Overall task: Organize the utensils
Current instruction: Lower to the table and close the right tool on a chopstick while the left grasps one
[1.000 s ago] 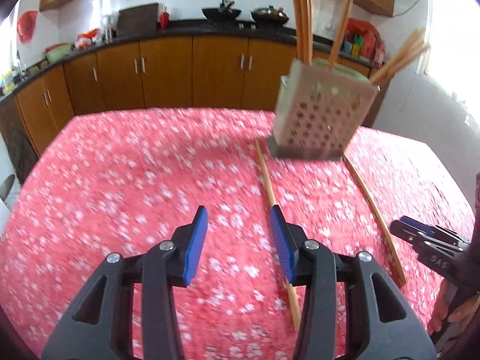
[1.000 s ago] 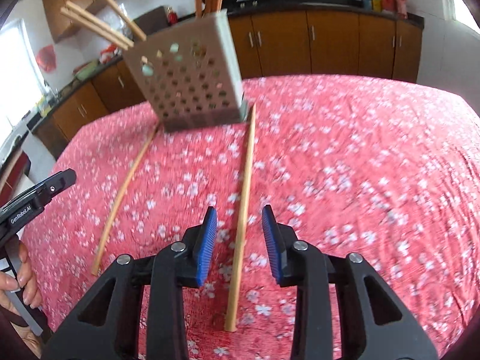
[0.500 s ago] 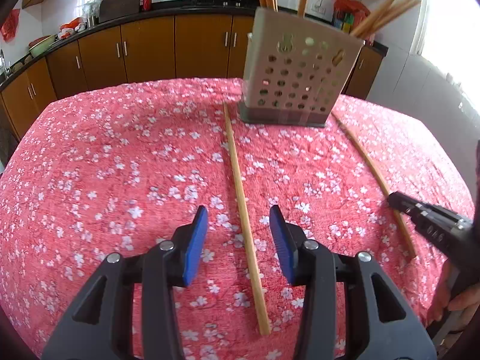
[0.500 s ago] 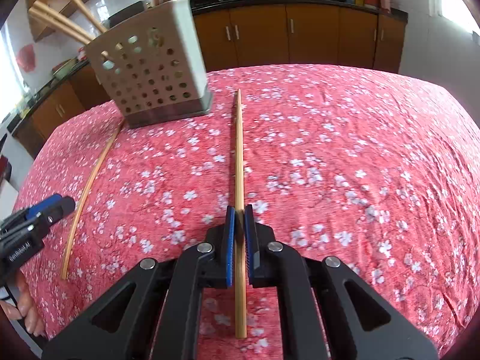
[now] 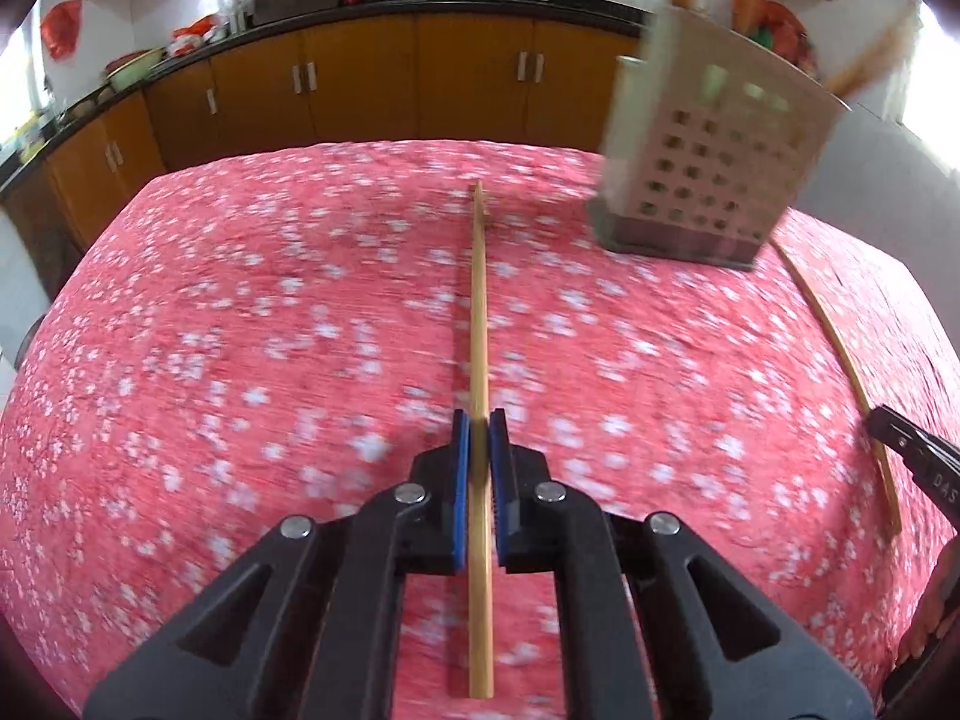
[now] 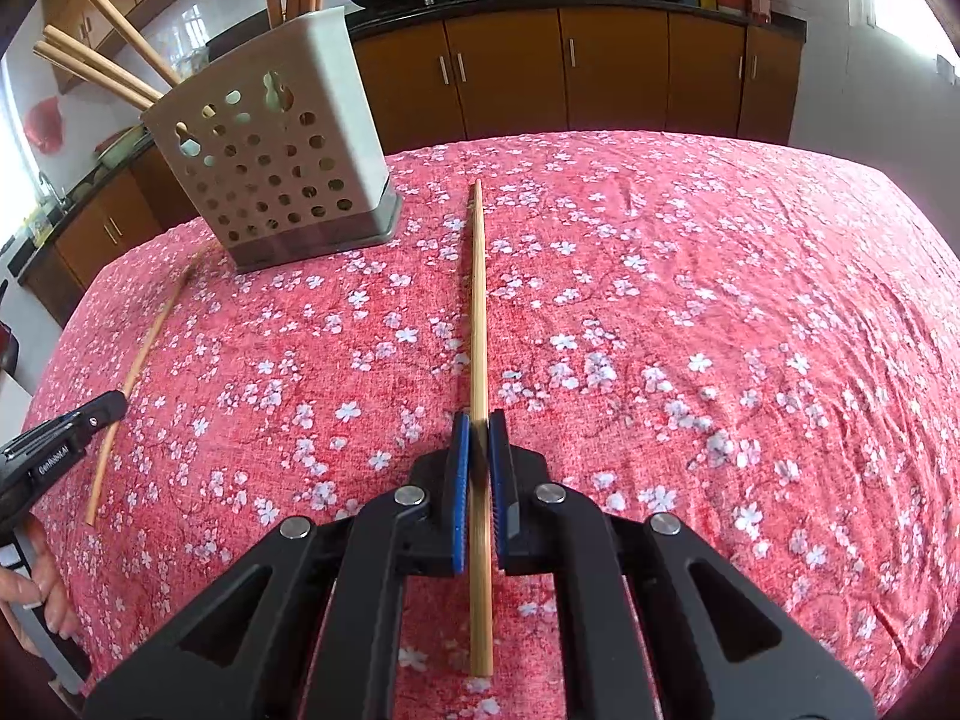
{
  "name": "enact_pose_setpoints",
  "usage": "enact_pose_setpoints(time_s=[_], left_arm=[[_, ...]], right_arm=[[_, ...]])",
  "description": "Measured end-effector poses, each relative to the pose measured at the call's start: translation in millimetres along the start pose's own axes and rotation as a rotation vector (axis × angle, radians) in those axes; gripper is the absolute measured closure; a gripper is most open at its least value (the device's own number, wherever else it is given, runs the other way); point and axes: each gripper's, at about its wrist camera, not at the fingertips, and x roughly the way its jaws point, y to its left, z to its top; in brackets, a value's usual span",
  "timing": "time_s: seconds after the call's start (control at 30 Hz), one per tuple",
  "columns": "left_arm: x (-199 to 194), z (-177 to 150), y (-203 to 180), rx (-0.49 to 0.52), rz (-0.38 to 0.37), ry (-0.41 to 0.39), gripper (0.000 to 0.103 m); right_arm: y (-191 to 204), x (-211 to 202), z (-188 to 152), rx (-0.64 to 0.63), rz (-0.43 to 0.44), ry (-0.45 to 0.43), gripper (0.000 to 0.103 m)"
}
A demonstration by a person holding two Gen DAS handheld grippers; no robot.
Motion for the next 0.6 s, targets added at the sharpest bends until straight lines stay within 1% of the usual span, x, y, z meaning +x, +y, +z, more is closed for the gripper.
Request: enact_pose_setpoints(time_s=[0.13,0.2,0.27,0.33,0.6], left_arm=[[3,6,16,-0.017,0.005,-0.001,0.092],[3,7,17,-0.014,0.002,-0.007,0.088],[3,8,17,-0.006,-0.007,-0.009,0.081],[4,9,15,0.006,-0.012,-0.008,0.078],[4,5,15,-0.025,-0.049,-0.012,0.077]], right_arm=[[1,6,7,-0.009,-0.019,-0.001,0.096],[2,8,9,-0.013,-0.027,-0.001,0.095],[3,11,11,-0.021,-0.031,-0.001,0.095],[3,13,13,-0.026,-0.033,-0.004,0.095],[3,20,16,-0.016,-0.021,-0.005,0.095]])
